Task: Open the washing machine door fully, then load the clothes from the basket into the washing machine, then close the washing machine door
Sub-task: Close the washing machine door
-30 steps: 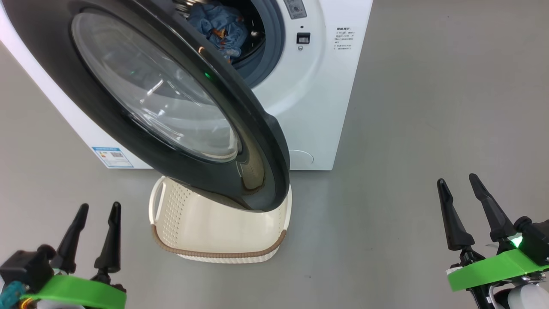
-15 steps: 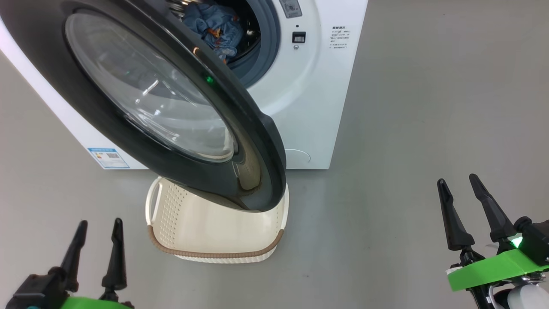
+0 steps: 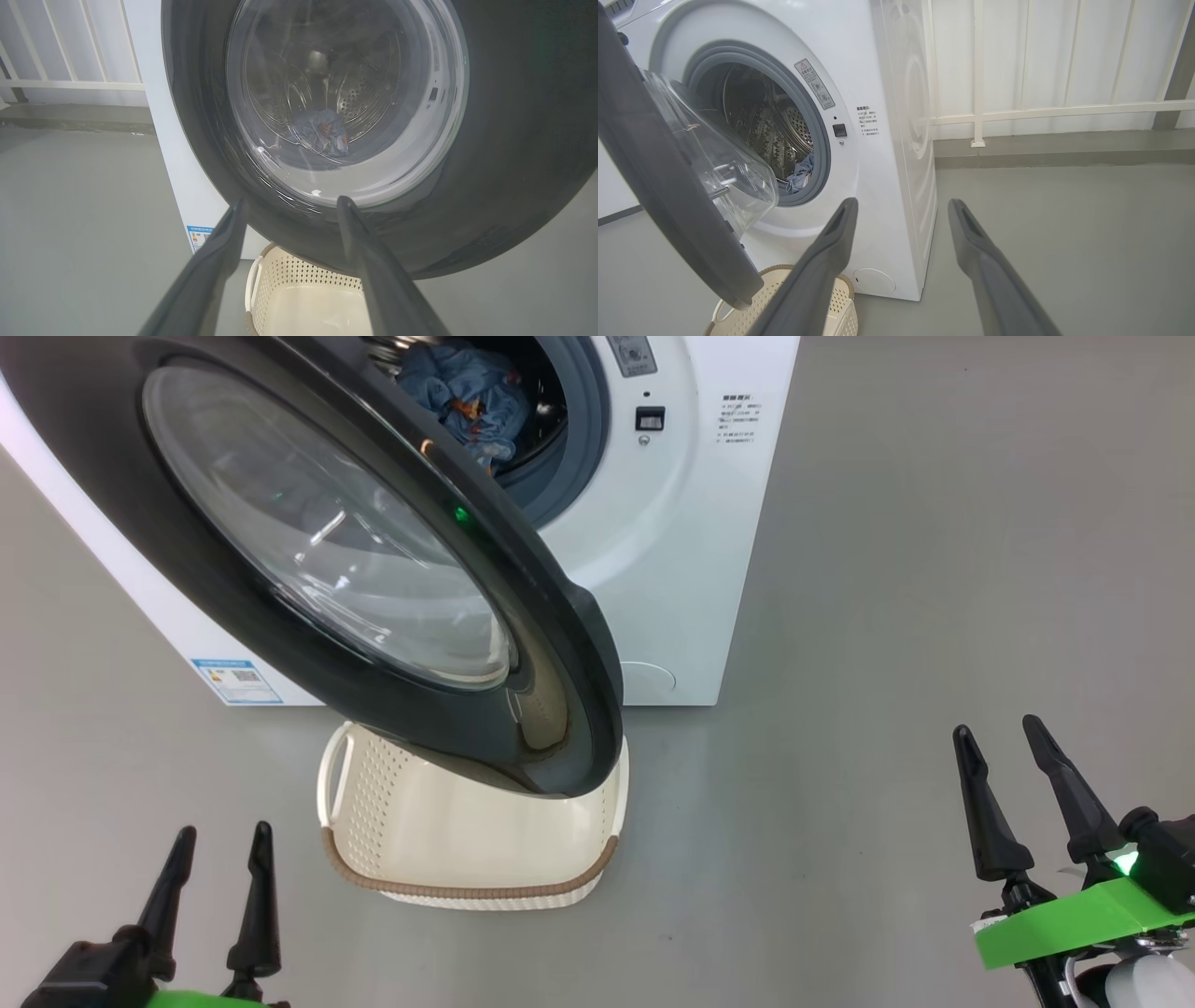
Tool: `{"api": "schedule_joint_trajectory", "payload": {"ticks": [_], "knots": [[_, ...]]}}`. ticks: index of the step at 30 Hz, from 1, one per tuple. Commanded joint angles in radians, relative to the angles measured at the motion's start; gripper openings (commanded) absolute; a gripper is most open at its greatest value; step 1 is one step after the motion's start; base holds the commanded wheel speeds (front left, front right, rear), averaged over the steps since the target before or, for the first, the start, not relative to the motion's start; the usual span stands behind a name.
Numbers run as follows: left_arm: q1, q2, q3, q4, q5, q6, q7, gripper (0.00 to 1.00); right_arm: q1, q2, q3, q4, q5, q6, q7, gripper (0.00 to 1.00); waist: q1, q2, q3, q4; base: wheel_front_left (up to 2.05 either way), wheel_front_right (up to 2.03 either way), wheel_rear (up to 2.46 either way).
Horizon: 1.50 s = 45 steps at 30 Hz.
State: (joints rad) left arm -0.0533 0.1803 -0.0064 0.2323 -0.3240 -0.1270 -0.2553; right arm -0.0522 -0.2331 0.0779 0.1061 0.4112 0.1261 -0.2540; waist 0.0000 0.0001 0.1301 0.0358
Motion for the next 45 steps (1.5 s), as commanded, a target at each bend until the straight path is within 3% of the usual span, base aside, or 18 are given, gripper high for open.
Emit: {"api": "schedule_joint_trajectory", "payload": {"ticks": [1, 8, 9, 10, 11, 12, 16, 23, 33, 39, 45], "knots": [[-0.014, 0.02, 0.034, -0.016, 0.008, -0.004, -0.006, 1.0, -0.012, -0.016, 0.013, -0.022, -0.01, 0.005, -0.008, 1.0, 0.0, -0.0001, -0.002, 0.001, 0.0, 0.0, 0.0], [-0.006, 0.017, 0.023, -0.014, 0.003, -0.004, -0.006, 1.0, -0.017, -0.01, 0.014, -0.013, -0.011, 0.005, -0.008, 1.0, 0.0, -0.0001, -0.011, 0.006, 0.0, 0.0, 0.0], [-0.005, 0.016, 0.022, -0.014, 0.002, -0.004, -0.006, 1.0, -0.02, -0.009, 0.014, -0.01, -0.012, 0.005, -0.008, 0.91, 0.0, -0.0001, -0.012, 0.007, 0.0, 0.0, 0.0], [-0.005, 0.016, 0.022, -0.014, 0.002, -0.004, -0.006, 1.0, -0.02, -0.009, 0.014, -0.01, -0.012, 0.005, -0.008, 0.91, 0.0, -0.0001, -0.012, 0.007, 0.0, 0.0, 0.0], [-0.003, 0.014, 0.02, -0.013, -0.001, -0.004, -0.006, 1.0, -0.024, -0.007, 0.016, -0.007, -0.012, 0.005, -0.008, 0.73, 0.0, -0.0001, -0.014, 0.009, 0.0, 0.0, 0.0], [-0.002, 0.013, 0.018, -0.013, -0.002, -0.004, -0.006, 1.0, -0.03, -0.006, 0.017, -0.003, -0.012, 0.005, -0.008, 0.47, 0.0, -0.0001, -0.014, 0.01, 0.0, 0.0, 0.0], [0.002, 0.003, 0.02, -0.019, -0.006, -0.004, -0.006, 1.0, -0.071, 0.001, 0.028, 0.015, -0.009, 0.005, -0.008, 0.0, 0.0, -0.0001, -0.016, 0.019, 0.0, 0.0, 0.0], [0.012, -0.023, 0.016, -0.034, -0.008, -0.004, -0.006, 1.0, -0.189, 0.003, 0.063, -0.006, 0.008, 0.005, -0.008, 0.0, 0.0, -0.0001, -0.023, 0.042, 0.0, 0.0, 0.0], [0.002, -0.043, 0.002, -0.072, -0.016, -0.004, -0.006, 1.0, -0.402, 0.009, 0.134, -0.156, 0.047, 0.005, -0.008, 0.0, 0.0, -0.0001, -0.026, 0.092, 0.0, 0.0, 0.0], [0.0, -0.049, -0.016, -0.087, -0.015, -0.004, -0.006, 1.0, -0.467, 0.04, 0.288, -0.251, 0.076, 0.005, -0.008, 0.0, 0.0, -0.0001, -0.029, 0.133, 0.0, 0.0, 0.0], [0.003, -0.057, -0.018, -0.093, -0.018, -0.004, -0.006, 1.0, -0.451, 0.063, 0.455, -0.266, 0.091, 0.005, -0.008, 0.0, 0.0, -0.0001, -0.022, 0.161, 0.0, 0.0, 0.0]]}}
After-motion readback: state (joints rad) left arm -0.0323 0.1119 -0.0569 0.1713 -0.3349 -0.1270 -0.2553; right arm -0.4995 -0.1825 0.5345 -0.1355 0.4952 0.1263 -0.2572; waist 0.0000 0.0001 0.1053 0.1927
